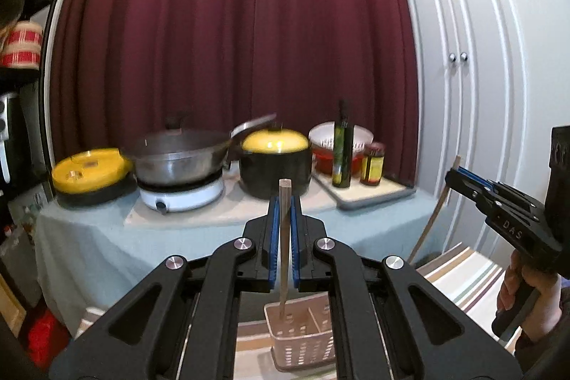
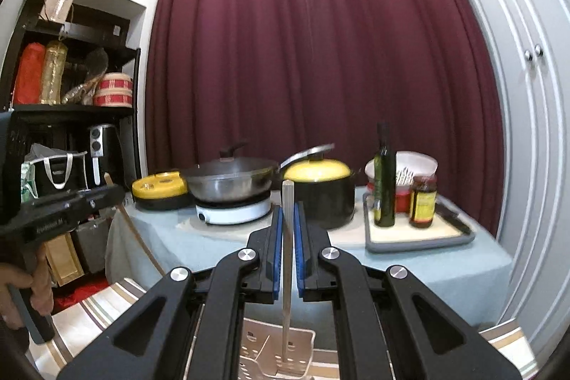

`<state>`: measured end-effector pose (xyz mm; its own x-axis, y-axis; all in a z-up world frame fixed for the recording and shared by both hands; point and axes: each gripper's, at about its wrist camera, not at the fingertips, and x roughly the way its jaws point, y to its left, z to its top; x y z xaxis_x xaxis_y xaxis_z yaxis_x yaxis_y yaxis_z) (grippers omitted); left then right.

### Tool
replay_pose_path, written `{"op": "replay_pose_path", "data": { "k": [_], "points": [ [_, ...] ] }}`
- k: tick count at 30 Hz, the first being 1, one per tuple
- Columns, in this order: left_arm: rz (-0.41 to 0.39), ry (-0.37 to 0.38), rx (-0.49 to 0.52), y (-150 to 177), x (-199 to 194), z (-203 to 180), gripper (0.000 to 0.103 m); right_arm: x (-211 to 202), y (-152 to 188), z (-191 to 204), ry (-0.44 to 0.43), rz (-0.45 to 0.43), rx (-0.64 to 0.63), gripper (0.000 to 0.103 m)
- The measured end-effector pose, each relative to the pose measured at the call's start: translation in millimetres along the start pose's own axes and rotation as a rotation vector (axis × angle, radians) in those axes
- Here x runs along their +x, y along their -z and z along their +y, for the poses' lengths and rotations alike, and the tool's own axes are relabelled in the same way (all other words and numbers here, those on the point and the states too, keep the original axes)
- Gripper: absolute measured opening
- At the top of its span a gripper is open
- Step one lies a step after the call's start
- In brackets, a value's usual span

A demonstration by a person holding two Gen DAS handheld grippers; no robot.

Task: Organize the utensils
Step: 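Lift the left tool's chopstick over the white holder while the right tool carries its chopstick there, then open the left tool over the holder while the right tool releases its chopstick into it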

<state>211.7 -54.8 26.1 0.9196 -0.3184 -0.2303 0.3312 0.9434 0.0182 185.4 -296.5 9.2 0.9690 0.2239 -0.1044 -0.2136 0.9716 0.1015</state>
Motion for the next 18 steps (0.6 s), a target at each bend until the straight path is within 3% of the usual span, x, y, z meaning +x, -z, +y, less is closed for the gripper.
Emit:
{"op": "replay_pose_path", "data": {
  "k": [9,11,13,15,18],
  "points": [
    [0.115,-0.004,-0.041,51.0,39.0,8.0,0.007,32.9,45.4,-2.4,0.018,0.117,0.000,0.007],
    [0.122,-0.009,-0.038,56.2,39.0,9.0,0.012,32.7,48.3,-2.2,0.024,0.122,0.000,0.008],
    [0.123,-0.013,-0.045,60.1,34.9,10.0,0.027,30.0,48.7,-2.9,0.034,0.126,-0.003,0.019],
    [0.120,-0.012,-0.059,61.4,30.1,11.6,0.042,23.7,47.1,-3.8,0.047,0.117,-0.005,0.043],
    [0.116,-0.016,-0.060,64.1,17.5,11.3,0.049,11.4,43.8,0.0,0.076,0.096,-0.034,0.053]
  ]
}}
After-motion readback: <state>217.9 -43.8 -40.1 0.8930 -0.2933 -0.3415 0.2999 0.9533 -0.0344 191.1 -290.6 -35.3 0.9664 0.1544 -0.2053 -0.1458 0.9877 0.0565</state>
